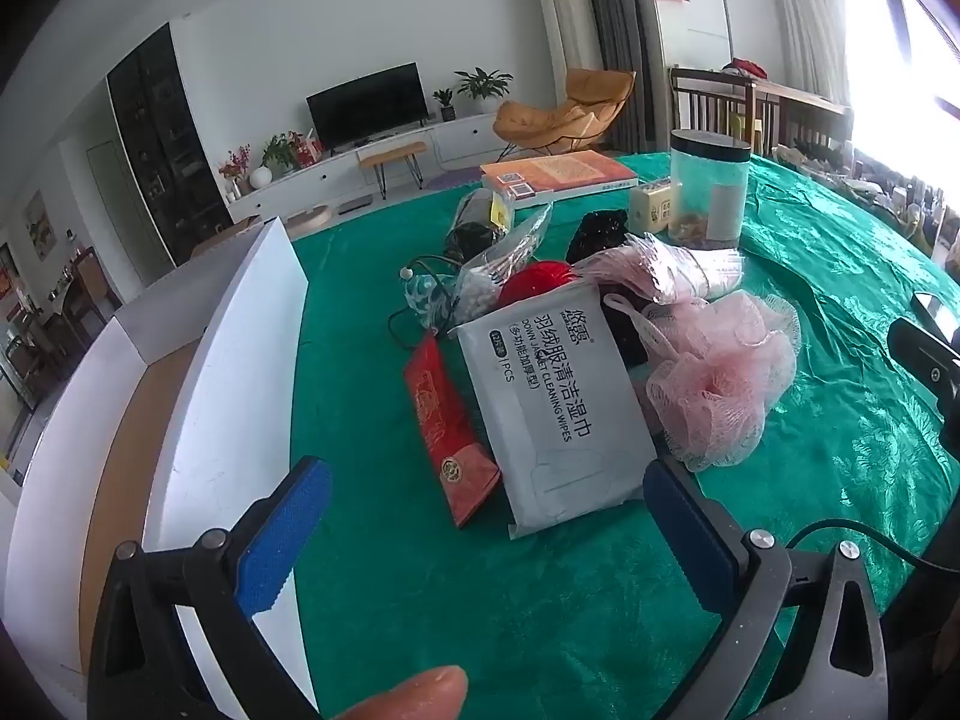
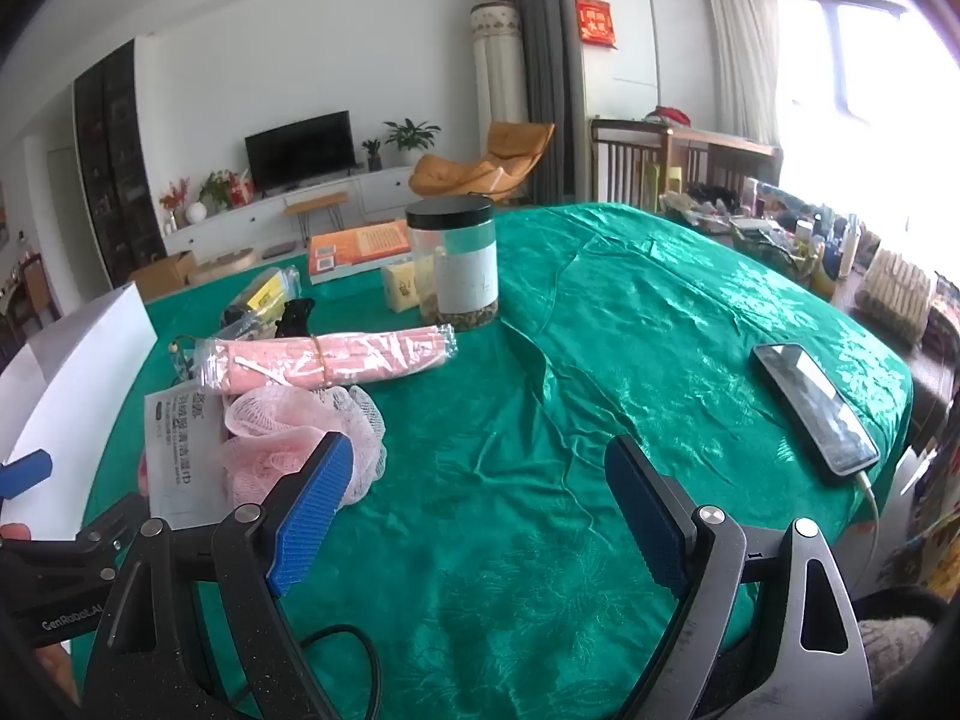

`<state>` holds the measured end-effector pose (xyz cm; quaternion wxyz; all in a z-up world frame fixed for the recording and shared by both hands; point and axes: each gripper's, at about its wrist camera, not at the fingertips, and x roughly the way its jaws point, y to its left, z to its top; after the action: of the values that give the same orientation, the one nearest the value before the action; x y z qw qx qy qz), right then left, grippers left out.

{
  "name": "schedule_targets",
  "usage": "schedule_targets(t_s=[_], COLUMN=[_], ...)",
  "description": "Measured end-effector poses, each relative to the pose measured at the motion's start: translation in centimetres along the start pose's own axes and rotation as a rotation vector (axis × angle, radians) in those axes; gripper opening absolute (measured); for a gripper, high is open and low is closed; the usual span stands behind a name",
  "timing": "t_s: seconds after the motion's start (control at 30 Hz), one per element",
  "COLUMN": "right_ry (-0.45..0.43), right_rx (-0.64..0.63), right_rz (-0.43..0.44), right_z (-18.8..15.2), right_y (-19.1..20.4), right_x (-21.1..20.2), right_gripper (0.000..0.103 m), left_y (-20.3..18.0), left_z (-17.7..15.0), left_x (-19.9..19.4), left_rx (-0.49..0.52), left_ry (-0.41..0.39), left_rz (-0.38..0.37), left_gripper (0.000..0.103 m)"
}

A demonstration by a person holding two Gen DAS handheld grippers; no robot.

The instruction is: Organize soft objects

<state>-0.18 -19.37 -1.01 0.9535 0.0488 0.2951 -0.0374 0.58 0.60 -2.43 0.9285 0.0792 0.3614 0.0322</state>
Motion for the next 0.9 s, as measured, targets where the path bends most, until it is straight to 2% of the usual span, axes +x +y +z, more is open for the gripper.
schedule_targets(t_s=[0.9], right_ry=[0.012], right_rx=[0.003], right_rz=[0.000], right_z=[-0.01], right_y=[-0.09], right_x=[0.08], right_gripper=[0.088], left_y=[0.08], left_z=[-0.23], left_x=[0.08], left_rx=[0.000], left_ry=[0.011], left_rz=[0.000], left_gripper=[0.103])
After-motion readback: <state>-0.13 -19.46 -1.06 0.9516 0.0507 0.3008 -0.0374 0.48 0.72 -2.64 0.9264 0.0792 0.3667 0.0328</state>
